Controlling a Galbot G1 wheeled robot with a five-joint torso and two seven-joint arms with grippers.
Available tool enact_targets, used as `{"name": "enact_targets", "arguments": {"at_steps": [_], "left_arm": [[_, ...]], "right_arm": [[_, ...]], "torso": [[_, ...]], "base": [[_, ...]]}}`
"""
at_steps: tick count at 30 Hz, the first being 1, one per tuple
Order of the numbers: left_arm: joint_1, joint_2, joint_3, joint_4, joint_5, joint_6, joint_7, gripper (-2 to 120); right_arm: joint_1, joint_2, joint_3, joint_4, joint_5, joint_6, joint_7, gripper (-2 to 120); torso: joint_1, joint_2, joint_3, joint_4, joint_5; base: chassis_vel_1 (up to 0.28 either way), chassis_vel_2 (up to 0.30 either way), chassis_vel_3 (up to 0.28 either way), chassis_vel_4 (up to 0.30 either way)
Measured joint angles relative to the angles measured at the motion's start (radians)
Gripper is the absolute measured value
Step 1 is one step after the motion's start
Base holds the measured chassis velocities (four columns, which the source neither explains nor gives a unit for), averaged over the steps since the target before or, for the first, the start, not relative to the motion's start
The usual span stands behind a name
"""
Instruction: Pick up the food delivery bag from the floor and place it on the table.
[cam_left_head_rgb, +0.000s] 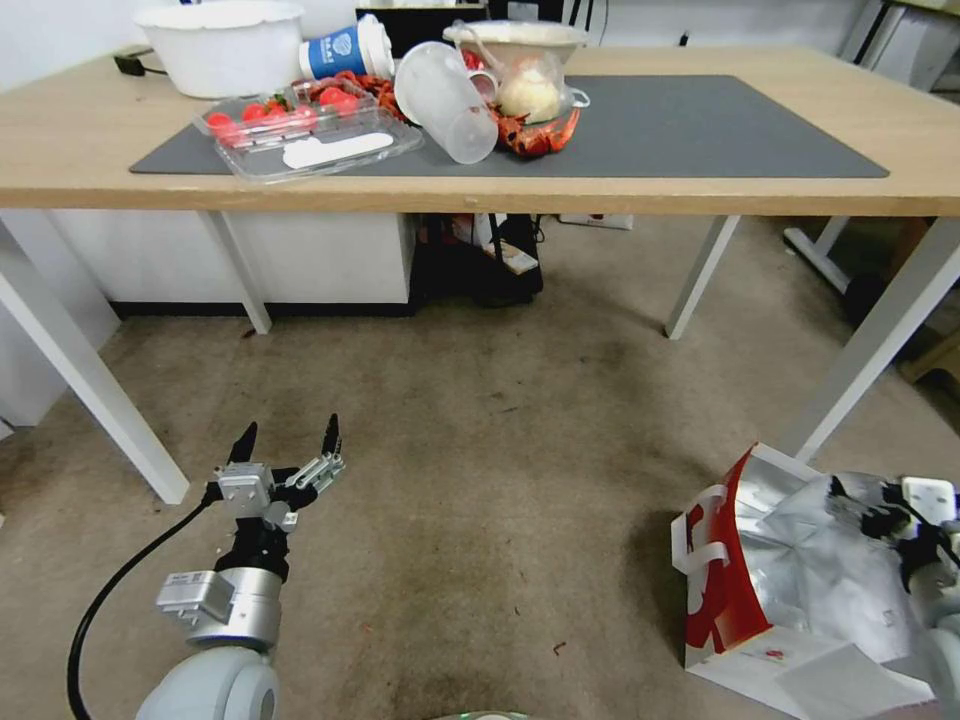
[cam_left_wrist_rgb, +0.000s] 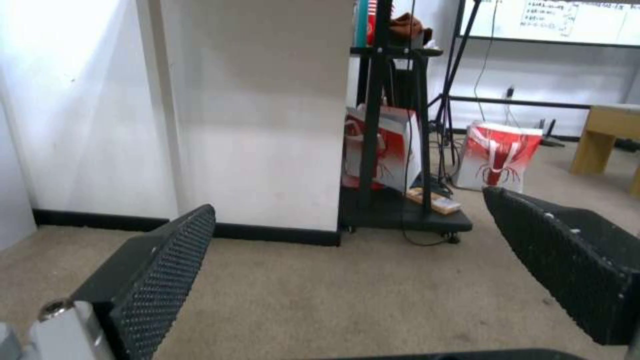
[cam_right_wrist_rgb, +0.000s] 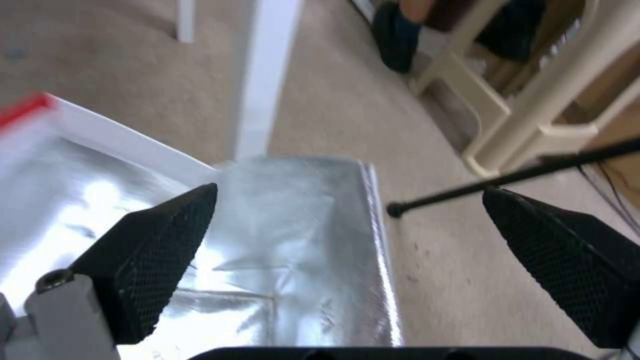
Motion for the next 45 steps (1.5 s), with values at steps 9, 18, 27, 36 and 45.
{"name": "enact_targets", "arguments": {"at_steps": [9, 18, 27, 36, 45], "left_arm": [[-0.004, 0.005, -0.002, 0.005, -0.004, 0.000, 0.000, 100], [-0.013, 0.012, 0.002, 0.016, -0.008, -0.001, 0.000, 100], [-0.017, 0.015, 0.005, 0.019, -0.008, 0.000, 0.003, 100], [-0.016, 0.014, 0.006, 0.019, -0.009, 0.000, 0.006, 100], [-0.016, 0.015, 0.006, 0.019, -0.009, 0.000, 0.008, 100]], "right_arm": [[0.059, -0.029, -0.029, -0.114, 0.020, -0.012, 0.022, 100], [0.089, -0.058, -0.050, -0.233, 0.041, -0.011, 0.020, 100], [0.102, -0.065, -0.063, -0.259, 0.053, -0.009, 0.019, 96], [0.094, -0.063, -0.063, -0.260, 0.052, -0.011, 0.006, 64], [0.097, -0.069, -0.063, -0.280, 0.057, -0.018, 0.001, 36]], "torso": [[0.000, 0.000, 0.000, 0.0002, 0.0000], [0.000, 0.001, 0.000, -0.0001, -0.0001], [0.000, 0.001, 0.000, 0.0001, -0.0002], [0.000, 0.001, 0.000, 0.0000, -0.0001], [0.000, 0.001, 0.000, 0.0001, -0.0002]], "base": [[0.000, 0.000, 0.000, 0.000], [0.000, 0.000, 0.000, 0.000], [0.000, 0.000, 0.000, 0.000], [0.000, 0.000, 0.000, 0.000], [0.000, 0.000, 0.000, 0.000]]}}
